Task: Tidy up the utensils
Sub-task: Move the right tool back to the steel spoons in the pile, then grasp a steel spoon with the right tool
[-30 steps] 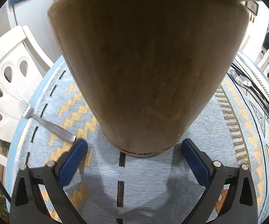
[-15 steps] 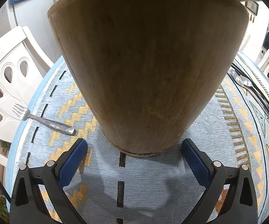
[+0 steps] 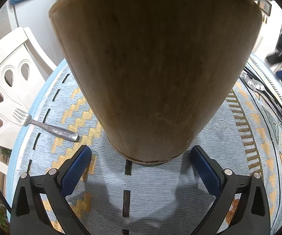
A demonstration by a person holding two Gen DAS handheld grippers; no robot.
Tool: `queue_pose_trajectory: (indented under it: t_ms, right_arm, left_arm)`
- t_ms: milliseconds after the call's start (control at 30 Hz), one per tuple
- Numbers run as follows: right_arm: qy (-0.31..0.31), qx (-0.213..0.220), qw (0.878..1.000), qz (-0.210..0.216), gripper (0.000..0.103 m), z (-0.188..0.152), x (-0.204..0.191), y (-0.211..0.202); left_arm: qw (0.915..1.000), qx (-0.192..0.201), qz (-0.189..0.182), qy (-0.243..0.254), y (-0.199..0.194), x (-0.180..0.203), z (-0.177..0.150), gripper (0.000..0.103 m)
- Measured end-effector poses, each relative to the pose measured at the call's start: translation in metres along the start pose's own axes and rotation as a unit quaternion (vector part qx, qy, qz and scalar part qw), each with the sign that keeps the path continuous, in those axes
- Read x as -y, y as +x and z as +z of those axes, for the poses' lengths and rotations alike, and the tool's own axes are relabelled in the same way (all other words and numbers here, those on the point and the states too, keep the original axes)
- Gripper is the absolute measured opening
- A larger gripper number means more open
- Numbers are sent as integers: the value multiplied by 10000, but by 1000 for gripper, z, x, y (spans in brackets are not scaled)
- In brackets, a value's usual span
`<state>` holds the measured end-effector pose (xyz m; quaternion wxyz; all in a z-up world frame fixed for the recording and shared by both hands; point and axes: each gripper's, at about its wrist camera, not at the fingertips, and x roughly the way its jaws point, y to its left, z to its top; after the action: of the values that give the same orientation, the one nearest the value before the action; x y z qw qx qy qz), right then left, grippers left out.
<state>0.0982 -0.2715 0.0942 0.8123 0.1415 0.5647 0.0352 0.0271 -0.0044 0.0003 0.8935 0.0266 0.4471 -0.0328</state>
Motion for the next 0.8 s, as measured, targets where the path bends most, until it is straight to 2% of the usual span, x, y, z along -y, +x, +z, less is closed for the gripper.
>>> queue_pose_trajectory:
  t_ms: [167,367,433,600,667,700,767,800]
  right_arm:
    - [-421,-128,9953,-864,58,2,-3,55]
    - [-878,-164,9850,-1474,58,3,-8,88]
    - [-944,-103,9854,-1412,57,3,-11,92]
    - [-956,29,9860,-1367,47,7,-12,96]
    - [-952,85,9862,-1354,36,9,-11,95]
    - [-976,89,9858,-1366,33,10,-13,95]
    - [-1013,91,9847,-1411,20,12,-14,95]
    - [-1010,72,9853,-1377,19,14,-12,95]
  left_arm:
    - [10000,-7,-17,-11,0,1,0,102]
    - [10000,-8,-19,-11,0,1,0,102]
    - [10000,-8,-19,-11,0,2,0,103]
    - [10000,-9,-19,-9,0,2,0,103]
    - [10000,-9,-22,-9,0,1,0,103]
    - [10000,-9,-22,-9,0,1,0,103]
    - [10000,-10,-23,-8,0,1,0,103]
    - [10000,-10,-22,-9,0,1,0,103]
